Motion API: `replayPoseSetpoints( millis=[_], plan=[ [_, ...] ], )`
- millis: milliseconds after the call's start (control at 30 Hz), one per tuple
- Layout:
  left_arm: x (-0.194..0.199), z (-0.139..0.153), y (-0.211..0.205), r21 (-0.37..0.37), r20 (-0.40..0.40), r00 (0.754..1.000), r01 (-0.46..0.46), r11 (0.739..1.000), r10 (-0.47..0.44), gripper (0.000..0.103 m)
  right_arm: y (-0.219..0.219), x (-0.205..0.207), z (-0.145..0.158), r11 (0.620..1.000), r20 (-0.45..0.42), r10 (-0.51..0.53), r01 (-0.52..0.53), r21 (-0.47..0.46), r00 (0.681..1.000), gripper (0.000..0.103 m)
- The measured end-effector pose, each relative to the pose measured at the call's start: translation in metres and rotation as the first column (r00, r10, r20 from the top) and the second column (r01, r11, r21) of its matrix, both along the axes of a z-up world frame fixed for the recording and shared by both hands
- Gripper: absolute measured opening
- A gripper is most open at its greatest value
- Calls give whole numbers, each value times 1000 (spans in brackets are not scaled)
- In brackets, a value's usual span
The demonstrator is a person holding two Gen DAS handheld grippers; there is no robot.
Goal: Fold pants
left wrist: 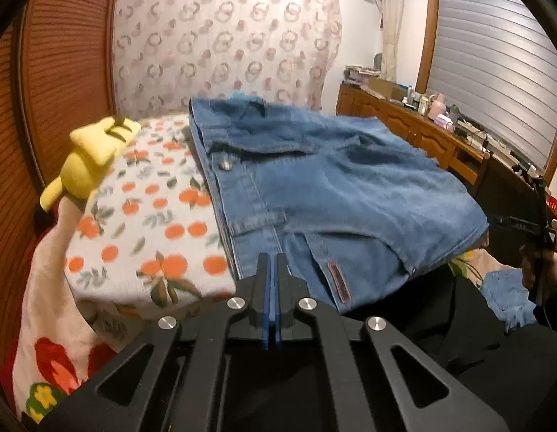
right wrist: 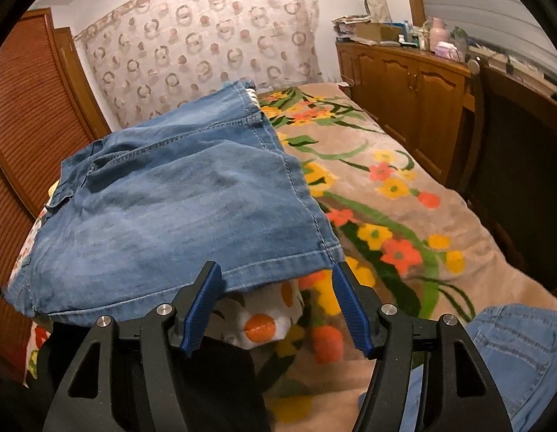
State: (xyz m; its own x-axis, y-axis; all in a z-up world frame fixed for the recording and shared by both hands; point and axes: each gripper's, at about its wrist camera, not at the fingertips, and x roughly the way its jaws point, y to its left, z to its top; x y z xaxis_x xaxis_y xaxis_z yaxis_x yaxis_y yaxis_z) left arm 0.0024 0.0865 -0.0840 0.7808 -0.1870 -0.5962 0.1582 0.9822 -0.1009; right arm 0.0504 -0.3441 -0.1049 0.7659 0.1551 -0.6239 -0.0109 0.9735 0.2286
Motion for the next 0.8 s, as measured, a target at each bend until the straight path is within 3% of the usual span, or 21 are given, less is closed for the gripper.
replayPoseSetpoints(
  millis=[200,333,467,567,800],
  plan=[
    [9,10,1,11,16,1000,-13,1000,13,0,-6,-1,-2,997,-16,-5,6,77,1000,66],
    [4,6,-1,20,10,1000,7,1000,-7,1,-3,-3,-1,997,-10,-11,11,71,1000,66],
    [2,-3,-4,42,-32,999,27,999,-25,20,3,-3,-2,997,-9,-11,11,73,1000,66],
    [5,-14,-2,29,-70,997,20,999,-18,29,6,-3,-2,998,-9,-9,10,66,1000,66],
    [4,-32,-2,1,-124,992,30,1000,-30,31,7,-3,-1,998,-7,-11,12,58,1000,66]
  ],
)
